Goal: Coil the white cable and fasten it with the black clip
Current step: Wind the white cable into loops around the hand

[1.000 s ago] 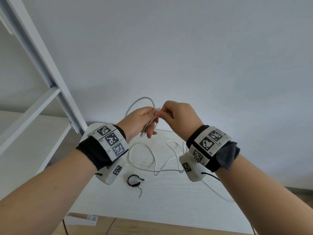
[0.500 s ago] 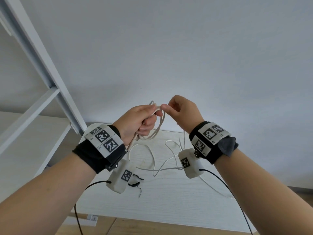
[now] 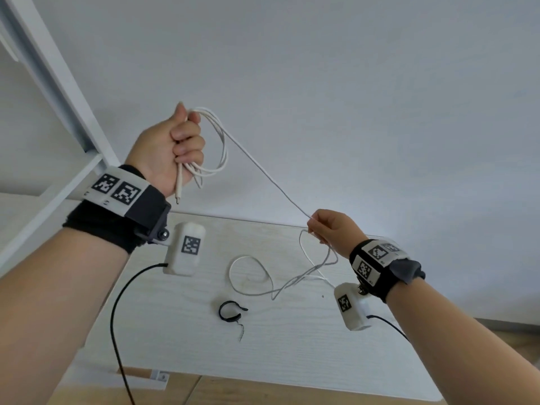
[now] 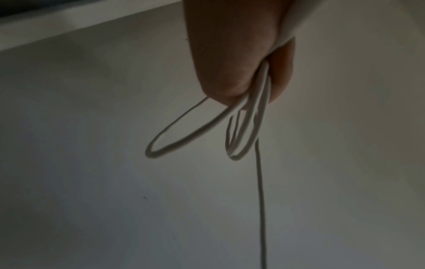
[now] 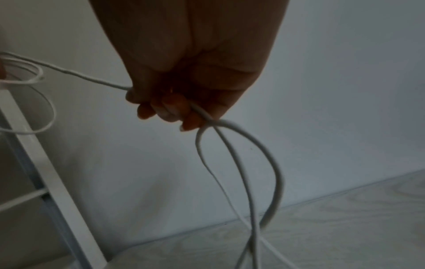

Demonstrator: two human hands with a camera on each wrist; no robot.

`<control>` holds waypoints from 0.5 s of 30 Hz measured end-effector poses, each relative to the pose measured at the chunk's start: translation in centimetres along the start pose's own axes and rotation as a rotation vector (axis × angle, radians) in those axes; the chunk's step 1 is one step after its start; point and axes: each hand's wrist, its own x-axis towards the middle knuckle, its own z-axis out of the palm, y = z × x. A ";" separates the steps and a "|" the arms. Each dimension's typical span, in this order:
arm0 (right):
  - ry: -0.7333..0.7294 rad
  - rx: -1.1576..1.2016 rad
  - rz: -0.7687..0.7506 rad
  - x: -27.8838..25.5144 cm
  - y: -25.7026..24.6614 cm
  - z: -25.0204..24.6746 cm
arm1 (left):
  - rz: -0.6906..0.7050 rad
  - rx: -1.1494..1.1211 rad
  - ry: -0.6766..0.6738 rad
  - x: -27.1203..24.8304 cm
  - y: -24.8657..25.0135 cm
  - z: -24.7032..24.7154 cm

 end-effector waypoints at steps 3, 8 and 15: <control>-0.012 -0.266 0.040 0.0 1.5 -1.2 | 0.081 -0.226 0.013 0.2 1.5 -0.9; 0.067 -0.249 0.178 -0.7 3.9 -2.7 | 0.145 0.022 0.133 -0.3 3.1 -1.5; 0.228 0.054 0.036 -0.5 -0.2 -0.5 | 0.098 0.219 0.237 0.1 -1.7 -0.1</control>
